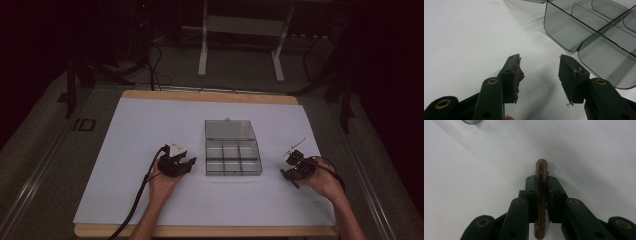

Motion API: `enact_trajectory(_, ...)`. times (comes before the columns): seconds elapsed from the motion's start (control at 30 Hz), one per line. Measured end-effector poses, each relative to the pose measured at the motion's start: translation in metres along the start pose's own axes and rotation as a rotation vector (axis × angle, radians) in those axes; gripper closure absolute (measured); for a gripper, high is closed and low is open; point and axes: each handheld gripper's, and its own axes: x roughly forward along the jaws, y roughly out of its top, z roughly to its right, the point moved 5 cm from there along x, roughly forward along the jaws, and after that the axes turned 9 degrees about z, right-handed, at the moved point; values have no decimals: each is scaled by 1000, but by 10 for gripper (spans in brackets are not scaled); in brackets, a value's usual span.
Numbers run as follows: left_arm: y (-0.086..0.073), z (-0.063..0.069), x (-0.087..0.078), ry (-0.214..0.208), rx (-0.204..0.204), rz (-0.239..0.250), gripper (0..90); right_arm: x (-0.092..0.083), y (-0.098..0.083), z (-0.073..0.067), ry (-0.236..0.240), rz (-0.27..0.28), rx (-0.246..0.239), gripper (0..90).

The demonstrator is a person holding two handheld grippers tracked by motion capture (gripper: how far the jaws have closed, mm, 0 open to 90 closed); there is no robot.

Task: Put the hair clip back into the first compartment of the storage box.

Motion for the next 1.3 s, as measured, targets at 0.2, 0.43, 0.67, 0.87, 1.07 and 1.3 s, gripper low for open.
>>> enact_trajectory(0.2,0,0,0,0,2,-1,526,-4,2,0,9,21,6,808)
enact_trajectory(0.43,0,0,0,1,3,-3,525,-5,4,0,13,41,1,808)
enact_trajectory(0.67,0,0,0,1,3,-3,525,-9,8,-1,17,67,2,808)
enact_trajectory(0.87,0,0,0,2,8,-6,524,-12,12,-3,17,94,-5,808)
enact_trajectory(1.07,0,0,0,4,11,-7,523,-16,17,-8,21,128,-14,808)
enact_trajectory(1.3,0,1,0,3,12,-7,523,-21,24,-13,39,163,-27,808)
